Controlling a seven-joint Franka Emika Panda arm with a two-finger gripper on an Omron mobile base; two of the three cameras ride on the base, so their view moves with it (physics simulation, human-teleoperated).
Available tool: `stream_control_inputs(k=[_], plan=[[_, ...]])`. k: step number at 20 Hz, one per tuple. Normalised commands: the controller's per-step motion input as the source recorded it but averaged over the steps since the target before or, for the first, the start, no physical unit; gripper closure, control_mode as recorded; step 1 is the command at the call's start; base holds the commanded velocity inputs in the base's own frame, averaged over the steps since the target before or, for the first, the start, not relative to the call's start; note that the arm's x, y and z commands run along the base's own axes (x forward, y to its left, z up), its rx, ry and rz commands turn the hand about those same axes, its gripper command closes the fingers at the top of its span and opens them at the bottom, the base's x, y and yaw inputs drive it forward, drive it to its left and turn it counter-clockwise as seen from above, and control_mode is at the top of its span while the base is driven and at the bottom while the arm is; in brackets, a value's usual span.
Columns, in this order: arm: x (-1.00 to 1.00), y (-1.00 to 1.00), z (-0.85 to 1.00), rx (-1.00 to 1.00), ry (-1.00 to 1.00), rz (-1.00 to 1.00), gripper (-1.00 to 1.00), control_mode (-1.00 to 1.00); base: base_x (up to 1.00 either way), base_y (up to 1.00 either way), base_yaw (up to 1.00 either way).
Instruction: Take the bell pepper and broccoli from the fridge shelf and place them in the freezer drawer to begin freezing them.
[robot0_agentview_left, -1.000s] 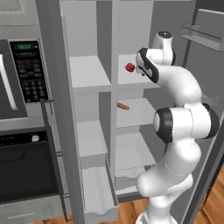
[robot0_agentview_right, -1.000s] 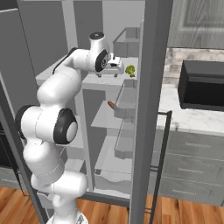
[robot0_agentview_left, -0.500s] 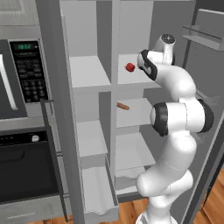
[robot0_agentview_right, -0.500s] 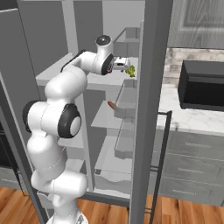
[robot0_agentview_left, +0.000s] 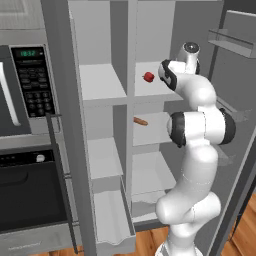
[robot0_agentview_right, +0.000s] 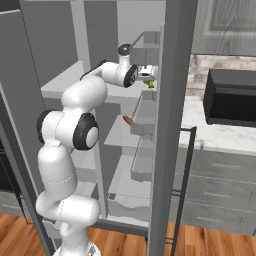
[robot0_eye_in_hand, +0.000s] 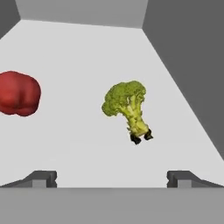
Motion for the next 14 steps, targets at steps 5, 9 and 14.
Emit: stream_control_inputs(k=[5, 9, 14], plan=[[0.6, -0.21, -0.17, 0.0, 0.0, 0.0, -1.0, -1.0, 0.0, 0.0, 0.0], [0.54, -0.29, -0.19, 0.0, 0.0, 0.0, -1.0, -1.0, 0.0, 0.0, 0.0], [0.5, -0.17, -0.29, 0.0, 0.03, 0.0, -1.0, -1.0, 0.0, 0.0, 0.0]])
